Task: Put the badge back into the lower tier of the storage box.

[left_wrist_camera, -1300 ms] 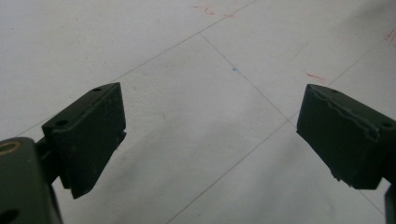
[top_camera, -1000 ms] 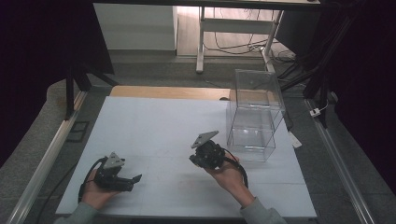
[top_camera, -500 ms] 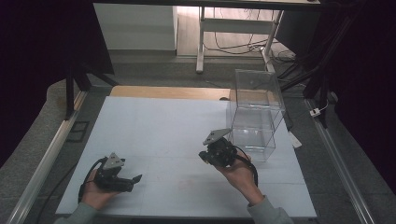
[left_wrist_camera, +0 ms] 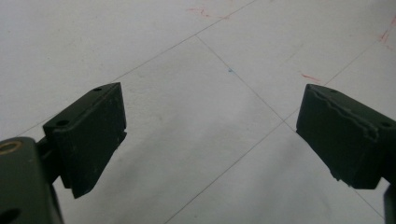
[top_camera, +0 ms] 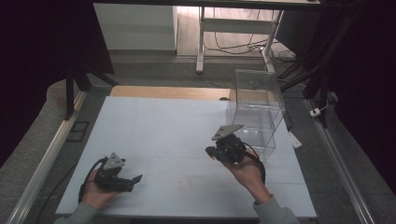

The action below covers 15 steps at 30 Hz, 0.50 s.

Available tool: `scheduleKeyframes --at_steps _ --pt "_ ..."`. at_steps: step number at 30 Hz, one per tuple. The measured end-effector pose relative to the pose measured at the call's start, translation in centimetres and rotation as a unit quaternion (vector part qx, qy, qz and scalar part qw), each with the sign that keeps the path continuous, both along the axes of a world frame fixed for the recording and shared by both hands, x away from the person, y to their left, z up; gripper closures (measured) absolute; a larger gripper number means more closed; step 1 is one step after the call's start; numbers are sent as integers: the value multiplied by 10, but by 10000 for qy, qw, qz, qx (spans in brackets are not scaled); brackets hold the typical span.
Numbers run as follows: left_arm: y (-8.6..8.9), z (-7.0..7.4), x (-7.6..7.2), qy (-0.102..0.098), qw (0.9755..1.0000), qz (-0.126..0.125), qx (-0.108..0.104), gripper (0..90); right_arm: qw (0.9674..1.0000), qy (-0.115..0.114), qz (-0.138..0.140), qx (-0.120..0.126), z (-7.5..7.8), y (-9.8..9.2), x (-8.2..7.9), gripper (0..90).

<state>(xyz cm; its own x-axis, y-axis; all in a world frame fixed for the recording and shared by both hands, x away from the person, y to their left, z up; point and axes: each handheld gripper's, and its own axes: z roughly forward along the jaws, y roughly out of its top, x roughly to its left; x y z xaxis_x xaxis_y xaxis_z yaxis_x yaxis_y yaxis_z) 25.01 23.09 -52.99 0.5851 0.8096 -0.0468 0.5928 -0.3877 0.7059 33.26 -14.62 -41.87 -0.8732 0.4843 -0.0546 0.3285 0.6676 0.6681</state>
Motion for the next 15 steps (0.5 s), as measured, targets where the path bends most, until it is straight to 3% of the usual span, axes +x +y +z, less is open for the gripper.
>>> scheduleKeyframes --at_steps 15 --pt "0 0 0 4 10000 27 -19 84 9996 -27 -295 19 14 -27 8 887"
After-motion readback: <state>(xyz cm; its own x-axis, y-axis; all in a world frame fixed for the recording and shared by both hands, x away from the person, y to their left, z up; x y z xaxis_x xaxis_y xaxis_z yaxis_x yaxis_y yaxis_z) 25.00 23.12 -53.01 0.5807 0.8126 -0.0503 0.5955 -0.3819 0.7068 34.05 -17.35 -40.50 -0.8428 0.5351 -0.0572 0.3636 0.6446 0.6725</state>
